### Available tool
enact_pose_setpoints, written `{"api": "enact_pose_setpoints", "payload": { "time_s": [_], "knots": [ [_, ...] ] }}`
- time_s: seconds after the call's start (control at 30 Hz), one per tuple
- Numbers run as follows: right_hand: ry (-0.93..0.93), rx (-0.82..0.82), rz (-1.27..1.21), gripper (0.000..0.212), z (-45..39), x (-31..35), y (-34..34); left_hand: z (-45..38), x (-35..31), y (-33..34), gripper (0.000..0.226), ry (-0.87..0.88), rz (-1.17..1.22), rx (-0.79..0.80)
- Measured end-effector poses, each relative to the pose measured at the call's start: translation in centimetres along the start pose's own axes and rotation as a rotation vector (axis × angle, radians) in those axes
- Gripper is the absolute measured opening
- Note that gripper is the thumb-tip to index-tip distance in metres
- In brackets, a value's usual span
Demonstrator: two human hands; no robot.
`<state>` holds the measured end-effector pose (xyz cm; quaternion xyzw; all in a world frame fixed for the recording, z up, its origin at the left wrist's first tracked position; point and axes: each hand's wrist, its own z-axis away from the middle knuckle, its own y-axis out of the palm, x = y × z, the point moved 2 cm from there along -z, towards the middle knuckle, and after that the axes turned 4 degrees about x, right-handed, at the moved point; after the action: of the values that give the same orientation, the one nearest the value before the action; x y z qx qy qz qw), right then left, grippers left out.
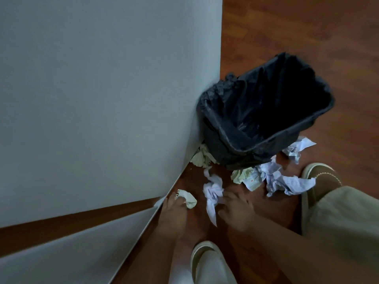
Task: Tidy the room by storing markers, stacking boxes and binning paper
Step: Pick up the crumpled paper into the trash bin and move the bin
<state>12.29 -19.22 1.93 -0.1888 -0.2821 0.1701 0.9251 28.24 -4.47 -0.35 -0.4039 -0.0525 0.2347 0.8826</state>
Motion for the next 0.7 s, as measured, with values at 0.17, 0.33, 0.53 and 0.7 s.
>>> {"api": "enact_pose_setpoints", "payload": {
  "time_s": [0.17, 0.33, 0.53, 0.7],
  "knots": [
    [-0.186, -0.221, 0.044, 0.052, 7.5, 0.9, -3.2, 4.8, -1.1, -4.9, 0.059, -0.094, 0.114, -0.121],
    [-0.498, -0.560, 0.134, 0.045, 14.2, 4.2, -7.4, 8.3, -2.3, -11.6, 0.068, -0.060, 0.179, -0.328],
    [-0.553, -0.830, -0.175, 0.045, 19.3, 5.3, -14.1, 11.2, -6.0, -19.1, 0.067, -0.003, 0.171, -0.504],
    [-0.417, -0.663, -0.357, 0.047, 19.8, 5.2, -20.8, 12.3, -8.3, -23.5, 0.065, 0.051, 0.084, -0.604]
  ]
}}
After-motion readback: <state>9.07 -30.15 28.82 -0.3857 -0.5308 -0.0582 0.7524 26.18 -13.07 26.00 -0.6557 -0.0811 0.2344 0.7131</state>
